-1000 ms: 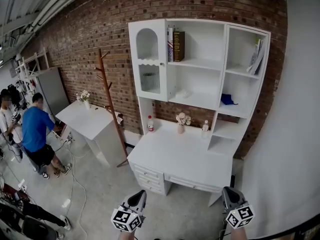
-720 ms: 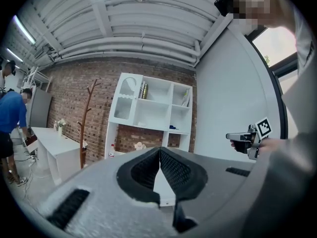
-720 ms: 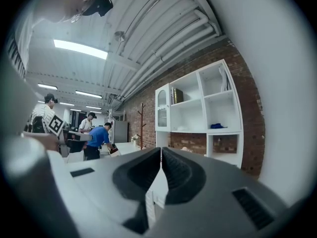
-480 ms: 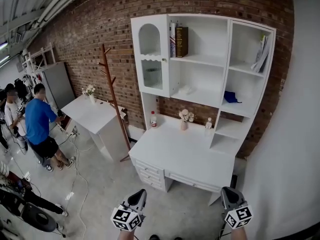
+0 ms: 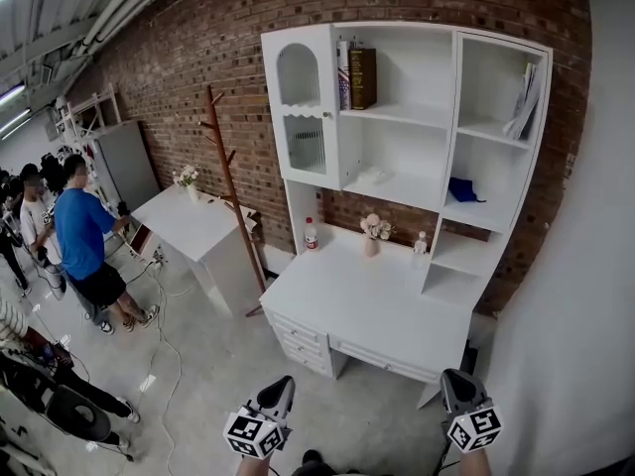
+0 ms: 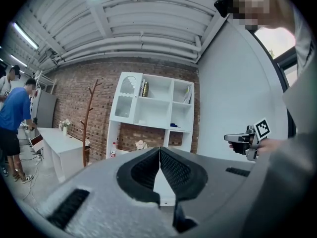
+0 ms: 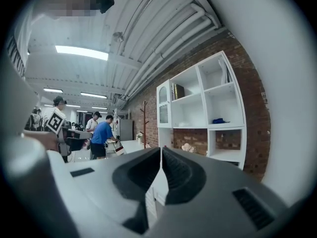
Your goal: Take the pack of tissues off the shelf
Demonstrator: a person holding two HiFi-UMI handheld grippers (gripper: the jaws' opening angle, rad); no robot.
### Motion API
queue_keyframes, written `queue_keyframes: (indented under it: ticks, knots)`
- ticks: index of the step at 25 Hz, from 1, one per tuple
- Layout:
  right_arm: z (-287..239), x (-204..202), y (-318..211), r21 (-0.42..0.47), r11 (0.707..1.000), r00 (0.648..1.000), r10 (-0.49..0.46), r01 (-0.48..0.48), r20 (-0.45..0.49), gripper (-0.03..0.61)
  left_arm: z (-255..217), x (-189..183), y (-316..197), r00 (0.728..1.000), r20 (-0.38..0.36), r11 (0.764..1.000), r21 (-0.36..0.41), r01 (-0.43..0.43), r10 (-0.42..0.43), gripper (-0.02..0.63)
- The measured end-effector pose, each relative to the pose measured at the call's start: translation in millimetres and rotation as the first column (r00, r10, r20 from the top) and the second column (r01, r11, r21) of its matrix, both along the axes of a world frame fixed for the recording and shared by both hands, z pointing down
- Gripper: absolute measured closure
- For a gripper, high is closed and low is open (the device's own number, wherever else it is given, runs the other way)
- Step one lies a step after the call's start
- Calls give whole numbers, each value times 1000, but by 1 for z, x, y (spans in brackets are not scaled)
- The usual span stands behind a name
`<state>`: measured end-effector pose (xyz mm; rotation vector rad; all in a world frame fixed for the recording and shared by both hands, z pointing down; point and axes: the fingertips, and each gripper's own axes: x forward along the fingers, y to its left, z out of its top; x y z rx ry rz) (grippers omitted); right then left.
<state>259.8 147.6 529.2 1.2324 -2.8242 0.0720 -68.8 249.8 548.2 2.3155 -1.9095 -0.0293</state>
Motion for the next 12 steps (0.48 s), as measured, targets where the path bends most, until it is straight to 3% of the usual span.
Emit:
queue_keyframes:
  ticks: [12]
  knots:
    - [10, -12, -36, -12, 1000, 1000, 17, -17, -9, 548, 6, -10, -45, 1000, -14, 1000, 7, -17, 17, 588]
